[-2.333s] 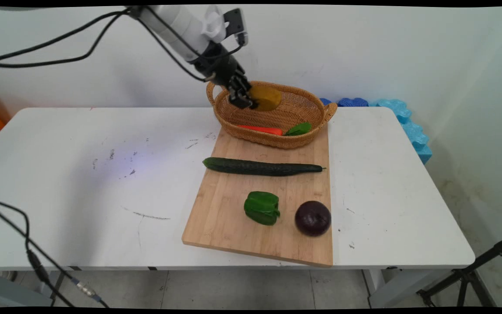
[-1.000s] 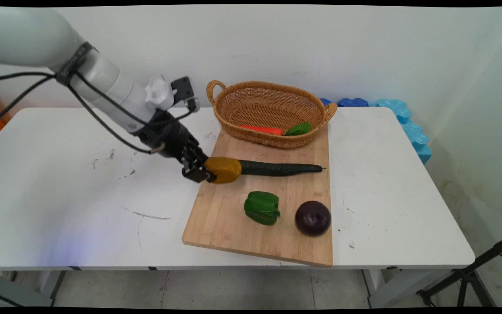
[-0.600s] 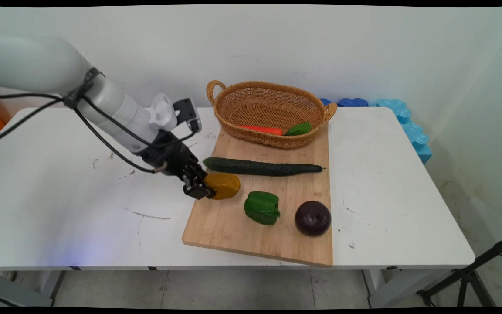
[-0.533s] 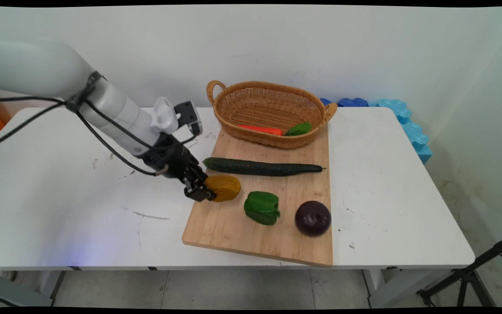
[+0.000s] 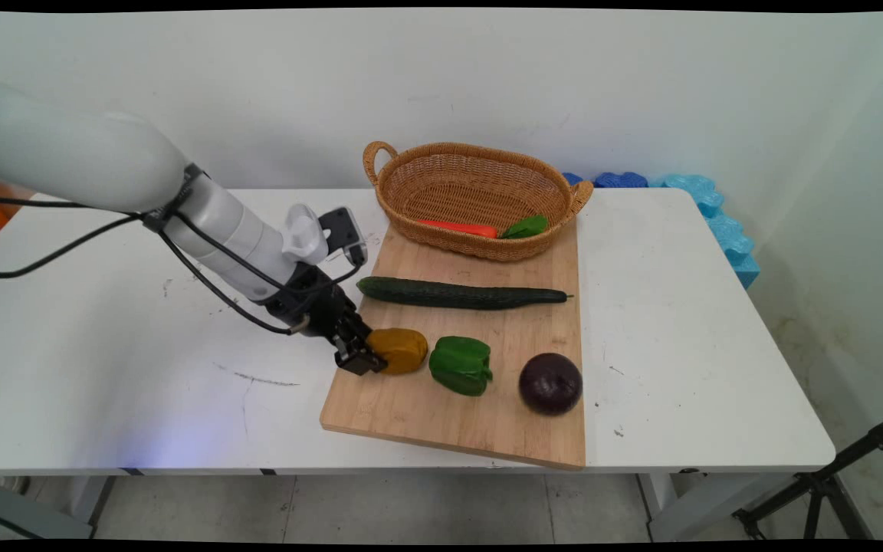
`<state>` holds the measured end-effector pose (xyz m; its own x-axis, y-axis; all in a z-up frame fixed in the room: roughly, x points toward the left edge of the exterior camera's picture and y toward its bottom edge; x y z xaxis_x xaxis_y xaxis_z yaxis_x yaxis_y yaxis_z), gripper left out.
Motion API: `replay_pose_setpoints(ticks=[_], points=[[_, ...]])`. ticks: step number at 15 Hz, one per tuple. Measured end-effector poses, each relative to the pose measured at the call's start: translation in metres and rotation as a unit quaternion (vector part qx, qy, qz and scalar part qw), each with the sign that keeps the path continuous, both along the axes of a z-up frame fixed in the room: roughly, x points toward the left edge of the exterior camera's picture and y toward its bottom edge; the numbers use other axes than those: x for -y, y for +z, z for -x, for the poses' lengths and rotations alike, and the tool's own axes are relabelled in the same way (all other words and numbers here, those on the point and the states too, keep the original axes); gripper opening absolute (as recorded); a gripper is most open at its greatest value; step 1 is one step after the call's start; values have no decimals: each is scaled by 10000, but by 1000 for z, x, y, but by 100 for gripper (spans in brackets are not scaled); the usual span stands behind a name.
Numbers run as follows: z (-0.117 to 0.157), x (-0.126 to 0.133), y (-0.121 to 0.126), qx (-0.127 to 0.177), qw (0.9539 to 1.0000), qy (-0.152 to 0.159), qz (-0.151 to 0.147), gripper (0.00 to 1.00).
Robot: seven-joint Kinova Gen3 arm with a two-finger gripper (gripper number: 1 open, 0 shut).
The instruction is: Place the picked object on the cutting board
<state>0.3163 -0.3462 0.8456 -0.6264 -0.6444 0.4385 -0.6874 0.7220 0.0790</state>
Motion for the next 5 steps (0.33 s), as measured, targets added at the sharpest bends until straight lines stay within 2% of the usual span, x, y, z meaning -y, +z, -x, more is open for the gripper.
replay_pose_setpoints(ticks=[1,5], points=[[1,0,-3,1,10000,3,-3,100],[2,0,-10,2,10000,0,4,100]])
